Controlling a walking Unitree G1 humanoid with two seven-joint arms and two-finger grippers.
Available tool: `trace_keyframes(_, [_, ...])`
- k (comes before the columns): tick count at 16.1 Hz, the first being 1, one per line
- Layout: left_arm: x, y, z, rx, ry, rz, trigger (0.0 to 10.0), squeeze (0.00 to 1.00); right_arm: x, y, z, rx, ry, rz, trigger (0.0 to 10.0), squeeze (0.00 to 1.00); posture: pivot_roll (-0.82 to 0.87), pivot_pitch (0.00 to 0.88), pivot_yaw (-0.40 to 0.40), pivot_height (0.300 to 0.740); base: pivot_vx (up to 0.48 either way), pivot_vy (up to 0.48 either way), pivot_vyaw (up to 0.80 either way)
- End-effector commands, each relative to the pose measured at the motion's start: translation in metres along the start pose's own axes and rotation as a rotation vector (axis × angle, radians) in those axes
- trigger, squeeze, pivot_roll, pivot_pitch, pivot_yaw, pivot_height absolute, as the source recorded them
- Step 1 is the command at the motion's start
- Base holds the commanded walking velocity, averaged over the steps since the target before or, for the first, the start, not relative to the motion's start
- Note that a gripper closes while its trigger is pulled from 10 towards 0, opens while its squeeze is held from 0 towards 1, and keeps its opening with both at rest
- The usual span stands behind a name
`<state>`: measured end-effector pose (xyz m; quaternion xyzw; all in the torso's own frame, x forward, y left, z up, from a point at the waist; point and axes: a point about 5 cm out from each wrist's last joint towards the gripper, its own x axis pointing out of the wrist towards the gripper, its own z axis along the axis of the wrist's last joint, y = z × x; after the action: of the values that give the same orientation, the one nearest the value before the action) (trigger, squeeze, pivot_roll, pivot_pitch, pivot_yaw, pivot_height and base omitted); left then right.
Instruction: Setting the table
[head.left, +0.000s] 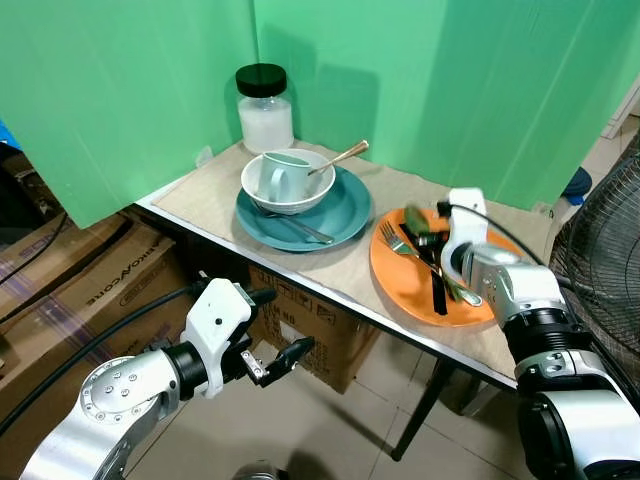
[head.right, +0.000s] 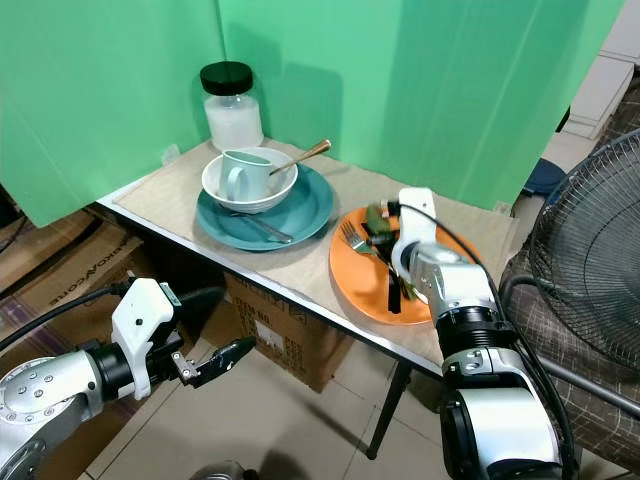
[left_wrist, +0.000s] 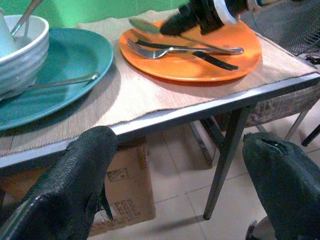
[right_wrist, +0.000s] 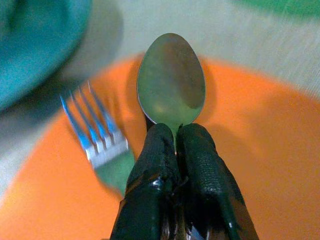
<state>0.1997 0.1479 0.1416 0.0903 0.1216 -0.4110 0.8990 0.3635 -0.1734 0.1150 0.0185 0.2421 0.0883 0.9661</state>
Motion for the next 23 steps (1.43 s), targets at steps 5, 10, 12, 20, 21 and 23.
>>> trace_keyframes(5, [0.001, 0.001, 0.001, 0.019, -0.008, 0.009, 10.0, 0.0, -0.004, -0.001, 0.02, 0.018, -0.211, 0.0, 0.0, 0.0, 0.16, 0.0, 0.018, 0.74, 0.0, 0.0, 0.0])
trace_keyframes(10, [0.006, 0.007, 0.005, 0.036, -0.034, 0.087, 10.0, 0.0, -0.018, -0.001, 0.034, 0.009, -0.314, 0.027, 0.0, 0.0, 0.16, 0.0, 0.013, 0.74, 0.0, 0.0, 0.0])
trace_keyframes(12, [0.009, 0.009, 0.008, 0.038, -0.047, 0.114, 10.0, 0.0, -0.024, -0.001, 0.034, 0.017, -0.334, 0.036, 0.0, 0.0, 0.15, 0.0, 0.016, 0.74, 0.0, 0.0, 0.0])
trace_keyframes(20, [0.012, 0.007, 0.009, 0.04, -0.045, 0.104, 10.0, 0.0, -0.015, 0.001, 0.012, -0.192, -0.179, 0.018, 4.9, 0.0, 0.15, 0.0, 0.016, 0.74, 0.0, 0.0, 0.0])
trace_keyframes(21, [0.011, 0.007, 0.008, 0.041, -0.043, 0.105, 10.0, 0.0, -0.014, 0.001, 0.012, -0.194, -0.179, 0.013, 10.0, 0.0, 0.15, 0.0, 0.016, 0.74, 0.0, 0.0, 0.0])
trace_keyframes(23, [0.01, 0.006, 0.005, 0.048, -0.022, 0.101, 10.0, 0.0, -0.005, -0.002, 0.012, -0.164, -0.151, 0.002, 10.0, 1.0, 0.15, 0.0, 0.015, 0.74, 0.0, 0.0, 0.0])
